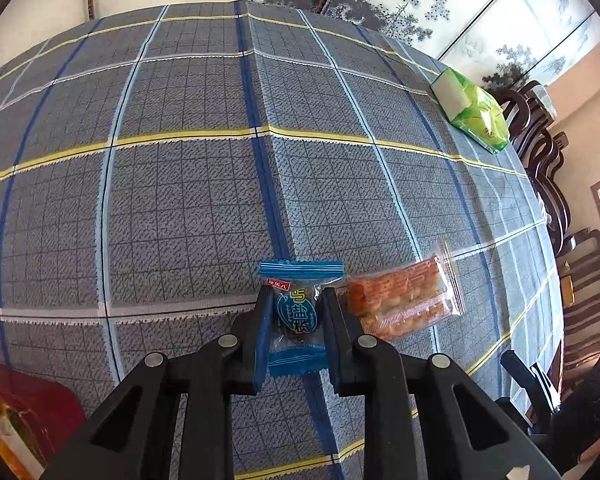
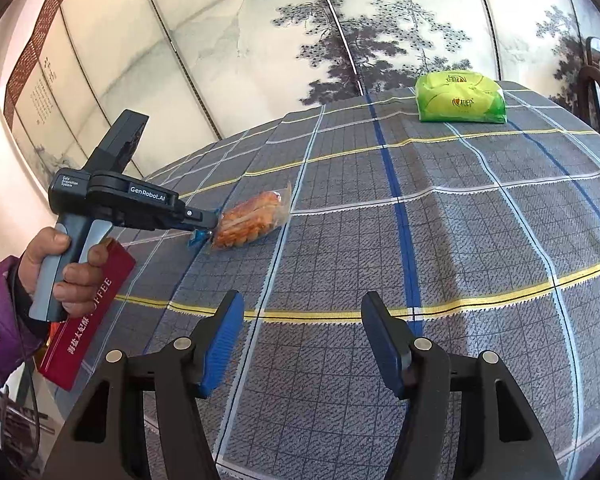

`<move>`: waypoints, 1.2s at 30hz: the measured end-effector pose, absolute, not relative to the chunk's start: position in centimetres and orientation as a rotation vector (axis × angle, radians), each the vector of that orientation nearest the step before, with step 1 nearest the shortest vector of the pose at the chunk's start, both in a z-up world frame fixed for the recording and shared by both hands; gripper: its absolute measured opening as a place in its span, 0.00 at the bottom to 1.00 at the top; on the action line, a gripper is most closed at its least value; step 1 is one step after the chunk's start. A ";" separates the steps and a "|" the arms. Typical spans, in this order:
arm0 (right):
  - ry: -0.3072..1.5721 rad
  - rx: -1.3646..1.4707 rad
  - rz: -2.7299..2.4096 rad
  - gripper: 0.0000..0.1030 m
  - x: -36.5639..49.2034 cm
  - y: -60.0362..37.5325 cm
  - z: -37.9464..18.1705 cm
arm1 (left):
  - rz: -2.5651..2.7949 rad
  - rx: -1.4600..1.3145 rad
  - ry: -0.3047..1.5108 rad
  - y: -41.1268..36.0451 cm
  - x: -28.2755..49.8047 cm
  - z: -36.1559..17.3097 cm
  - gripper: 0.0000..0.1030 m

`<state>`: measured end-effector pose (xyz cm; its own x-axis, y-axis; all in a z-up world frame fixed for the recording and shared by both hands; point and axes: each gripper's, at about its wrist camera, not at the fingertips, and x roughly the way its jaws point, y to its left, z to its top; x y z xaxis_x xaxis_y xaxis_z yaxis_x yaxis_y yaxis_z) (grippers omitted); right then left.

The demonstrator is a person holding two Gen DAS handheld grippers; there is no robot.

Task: Organize snacks
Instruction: 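Grasp the blue-wrapped snack with the left gripper while the right gripper grasps the cracker bag, then carry the blue snack into the tin and open the left gripper while right holds crackers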

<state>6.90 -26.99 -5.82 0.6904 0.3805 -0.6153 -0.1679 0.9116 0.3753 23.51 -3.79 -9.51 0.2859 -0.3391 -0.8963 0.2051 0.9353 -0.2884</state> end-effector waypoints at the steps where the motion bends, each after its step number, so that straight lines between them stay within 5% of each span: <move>1: 0.751 0.305 0.312 0.61 6.9 -27.1 -5.8 | -0.360 -0.129 1.223 -3.5 22.7 -9.3 0.19; 9: 0.793 0.290 0.466 0.64 9.6 -24.9 -5.4 | -0.431 -0.124 1.124 -2.7 13.6 -5.0 0.19; 13: 0.758 -0.054 0.653 0.78 12.8 -21.6 -3.9 | -0.470 -0.136 1.136 -1.5 10.4 -3.9 0.20; 24: 0.970 -0.773 1.005 0.76 20.8 -13.3 -4.1 | -0.470 -0.204 1.138 1.4 7.3 -2.5 0.20; 27: 1.067 -0.785 1.007 0.68 22.8 -12.6 -6.0 | -0.473 -0.195 1.117 1.5 7.0 -1.8 0.20; 29: 1.116 -0.693 0.990 0.51 24.0 -12.6 -5.9 | -0.476 -0.201 1.110 1.7 7.0 -1.5 0.20; 32: 1.122 -0.586 0.894 0.40 23.7 -13.3 -5.8 | -0.470 -0.206 1.097 2.3 6.7 -1.0 0.20; 36: 1.104 -0.394 0.877 0.40 19.6 -14.7 -5.1 | -0.435 -0.222 1.056 4.4 5.9 0.0 0.20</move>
<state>19.59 -14.74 -5.07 0.1715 0.4141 -0.8939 -0.7767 0.6150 0.1359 5.89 4.36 -0.02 0.4184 -0.4480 -0.7901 0.2392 0.8935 -0.3799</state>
